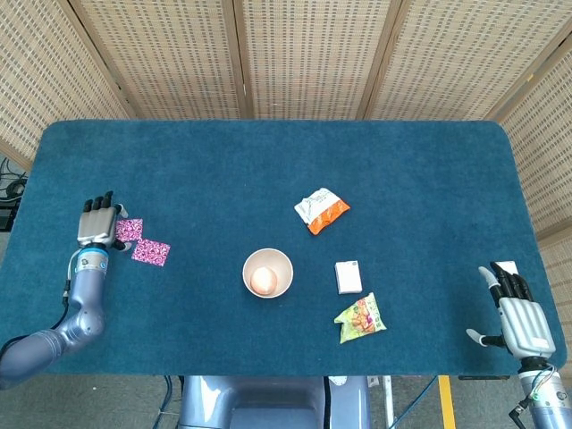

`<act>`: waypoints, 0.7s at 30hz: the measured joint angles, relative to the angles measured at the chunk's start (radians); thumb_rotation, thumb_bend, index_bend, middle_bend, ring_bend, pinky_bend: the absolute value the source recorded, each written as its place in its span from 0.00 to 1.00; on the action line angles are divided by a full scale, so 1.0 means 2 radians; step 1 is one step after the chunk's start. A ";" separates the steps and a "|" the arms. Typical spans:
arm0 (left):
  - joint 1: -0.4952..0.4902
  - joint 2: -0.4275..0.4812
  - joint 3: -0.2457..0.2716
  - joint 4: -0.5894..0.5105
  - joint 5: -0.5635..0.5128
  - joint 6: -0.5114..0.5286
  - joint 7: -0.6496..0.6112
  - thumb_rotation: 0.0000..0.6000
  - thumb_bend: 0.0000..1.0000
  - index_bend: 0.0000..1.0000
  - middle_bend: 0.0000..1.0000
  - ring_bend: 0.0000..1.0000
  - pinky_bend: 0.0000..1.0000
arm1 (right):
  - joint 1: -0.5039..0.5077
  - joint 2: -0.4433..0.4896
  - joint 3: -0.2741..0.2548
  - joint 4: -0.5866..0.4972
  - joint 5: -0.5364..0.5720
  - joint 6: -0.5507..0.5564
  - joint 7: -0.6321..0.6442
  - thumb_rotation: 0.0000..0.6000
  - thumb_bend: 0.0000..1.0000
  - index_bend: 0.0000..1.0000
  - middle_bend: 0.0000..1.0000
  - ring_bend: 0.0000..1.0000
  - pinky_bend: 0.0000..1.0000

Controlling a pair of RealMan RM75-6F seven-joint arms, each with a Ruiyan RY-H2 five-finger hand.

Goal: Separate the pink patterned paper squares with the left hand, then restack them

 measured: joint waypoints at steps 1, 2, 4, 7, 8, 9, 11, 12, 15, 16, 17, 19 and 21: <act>0.001 0.002 0.001 -0.008 0.005 0.001 -0.002 1.00 0.18 0.32 0.00 0.00 0.00 | 0.000 0.000 0.000 0.000 0.000 0.000 0.000 1.00 0.10 0.00 0.00 0.00 0.00; 0.003 0.005 0.002 -0.019 0.013 0.003 -0.005 1.00 0.18 0.32 0.00 0.00 0.00 | 0.000 0.000 0.000 0.000 0.000 0.001 0.000 1.00 0.10 0.00 0.00 0.00 0.00; 0.006 0.010 0.006 -0.036 0.027 0.007 -0.010 1.00 0.18 0.32 0.00 0.00 0.00 | -0.001 0.001 0.000 -0.001 -0.001 0.003 0.001 1.00 0.10 0.00 0.00 0.00 0.00; 0.011 0.020 0.015 -0.070 0.052 0.011 -0.017 1.00 0.18 0.32 0.00 0.00 0.00 | -0.002 0.002 0.000 -0.002 -0.004 0.006 0.002 1.00 0.10 0.00 0.00 0.00 0.00; 0.013 0.027 0.019 -0.084 0.062 0.012 -0.020 1.00 0.18 0.32 0.00 0.00 0.00 | -0.003 0.002 -0.001 -0.003 -0.005 0.007 0.002 1.00 0.10 0.00 0.00 0.00 0.00; 0.014 0.032 0.022 -0.095 0.068 0.013 -0.021 1.00 0.18 0.32 0.00 0.00 0.00 | -0.003 0.002 -0.001 -0.004 -0.006 0.008 0.002 1.00 0.10 0.00 0.00 0.00 0.00; 0.017 0.045 0.030 -0.116 0.081 0.014 -0.023 1.00 0.18 0.32 0.00 0.00 0.00 | -0.004 0.003 -0.001 -0.005 -0.008 0.009 0.002 1.00 0.10 0.00 0.00 0.00 0.00; 0.017 0.050 0.033 -0.123 0.086 0.014 -0.024 1.00 0.18 0.32 0.00 0.00 0.00 | -0.004 0.003 -0.001 -0.006 -0.008 0.009 0.002 1.00 0.10 0.00 0.00 0.00 0.00; 0.019 0.063 0.043 -0.138 0.098 0.014 -0.024 1.00 0.18 0.32 0.00 0.00 0.00 | -0.004 0.004 -0.001 -0.006 -0.007 0.010 0.003 1.00 0.10 0.00 0.00 0.00 0.00; 0.019 0.065 0.046 -0.140 0.102 0.015 -0.024 1.00 0.18 0.32 0.00 0.00 0.00 | -0.004 0.004 -0.001 -0.006 -0.006 0.009 0.003 1.00 0.10 0.00 0.00 0.00 0.00; 0.020 0.068 0.049 -0.142 0.107 0.016 -0.024 1.00 0.18 0.32 0.00 0.00 0.00 | -0.004 0.004 -0.001 -0.006 -0.005 0.009 0.004 1.00 0.10 0.00 0.00 0.00 0.00; 0.021 0.072 0.053 -0.144 0.112 0.016 -0.025 1.00 0.18 0.32 0.00 0.00 0.00 | -0.004 0.004 -0.001 -0.006 -0.005 0.009 0.004 1.00 0.10 0.00 0.00 0.00 0.00; 0.021 0.075 0.057 -0.145 0.115 0.014 -0.025 1.00 0.18 0.32 0.00 0.00 0.00 | -0.004 0.004 -0.001 -0.006 -0.005 0.009 0.003 1.00 0.10 0.00 0.00 0.00 0.00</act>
